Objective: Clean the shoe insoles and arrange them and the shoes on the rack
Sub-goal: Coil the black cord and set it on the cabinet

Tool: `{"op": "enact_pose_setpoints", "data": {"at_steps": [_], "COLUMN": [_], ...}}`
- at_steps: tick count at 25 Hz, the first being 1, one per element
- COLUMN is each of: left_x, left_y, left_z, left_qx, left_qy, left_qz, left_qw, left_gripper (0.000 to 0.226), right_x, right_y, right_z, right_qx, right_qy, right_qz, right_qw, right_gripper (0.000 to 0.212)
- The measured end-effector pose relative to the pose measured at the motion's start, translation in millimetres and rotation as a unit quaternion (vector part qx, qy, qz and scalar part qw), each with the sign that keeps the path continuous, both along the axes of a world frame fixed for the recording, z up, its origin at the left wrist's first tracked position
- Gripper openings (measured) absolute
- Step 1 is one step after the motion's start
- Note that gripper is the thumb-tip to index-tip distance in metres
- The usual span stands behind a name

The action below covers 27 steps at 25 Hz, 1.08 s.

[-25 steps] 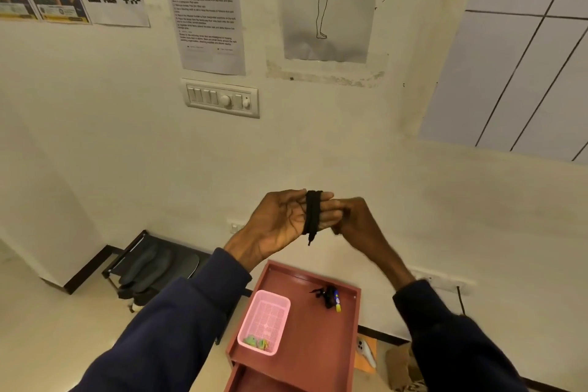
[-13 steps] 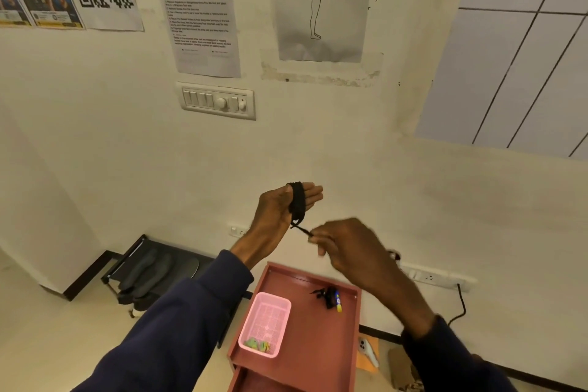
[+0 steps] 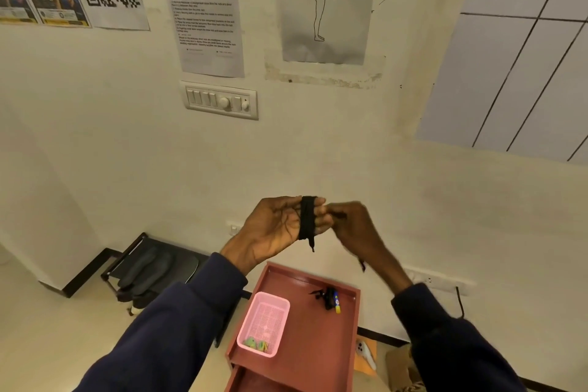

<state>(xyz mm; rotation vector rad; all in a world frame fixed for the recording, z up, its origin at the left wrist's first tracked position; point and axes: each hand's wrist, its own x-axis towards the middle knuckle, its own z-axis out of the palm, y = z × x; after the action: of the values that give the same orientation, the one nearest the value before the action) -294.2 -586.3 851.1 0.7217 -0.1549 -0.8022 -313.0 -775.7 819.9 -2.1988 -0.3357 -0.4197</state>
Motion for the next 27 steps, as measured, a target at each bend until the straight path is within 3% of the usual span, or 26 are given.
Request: {"op": "enact_pose_setpoints", "data": {"at_steps": [3, 6, 9, 12, 15, 17, 20, 23, 25, 27], "left_x": [8, 20, 26, 17, 6, 0, -8, -10, -5, 1], "left_y": [-2, -3, 0, -2, -12, -16, -9, -4, -1, -1], "left_z": [-4, -12, -22, -28, -24, -19, -13, -5, -3, -5], "left_qx": [-0.102, -0.092, 0.006, 0.118, 0.174, 0.192, 0.168, 0.061, -0.012, -0.056], "left_qy": [0.023, -0.063, -0.172, -0.237, -0.224, -0.18, -0.134, -0.04, -0.006, -0.007], "left_qz": [0.046, 0.098, 0.121, 0.132, 0.131, 0.073, -0.006, -0.019, 0.003, 0.036], "left_qw": [0.993, 0.989, 0.978, 0.955, 0.95, 0.962, 0.977, 0.997, 1.0, 0.998], "left_gripper": [0.042, 0.042, 0.055, 0.051, 0.03, 0.035, 0.039, 0.037, 0.039, 0.041], "right_x": [-28, -52, -60, -53, -40, -27, -3, 4, -5, -23], "right_y": [27, 40, 33, 19, 10, 0, -17, -15, 0, 20], "right_z": [-27, -36, -19, 14, 49, 64, 66, 33, 0, -25], "right_qx": [0.084, 0.07, -0.066, -0.266, -0.334, -0.359, -0.288, -0.087, -0.027, -0.002], "right_qy": [0.08, 0.108, 0.073, -0.009, -0.111, -0.141, -0.166, -0.048, 0.002, 0.04], "right_qz": [0.022, 0.034, 0.039, -0.036, -0.072, -0.067, -0.063, -0.015, 0.01, 0.026], "right_qw": [0.993, 0.991, 0.994, 0.963, 0.933, 0.92, 0.941, 0.995, 1.0, 0.999], "right_gripper": [0.021, 0.021, 0.026, 0.023, 0.013, 0.014, 0.016, 0.023, 0.038, 0.038]}}
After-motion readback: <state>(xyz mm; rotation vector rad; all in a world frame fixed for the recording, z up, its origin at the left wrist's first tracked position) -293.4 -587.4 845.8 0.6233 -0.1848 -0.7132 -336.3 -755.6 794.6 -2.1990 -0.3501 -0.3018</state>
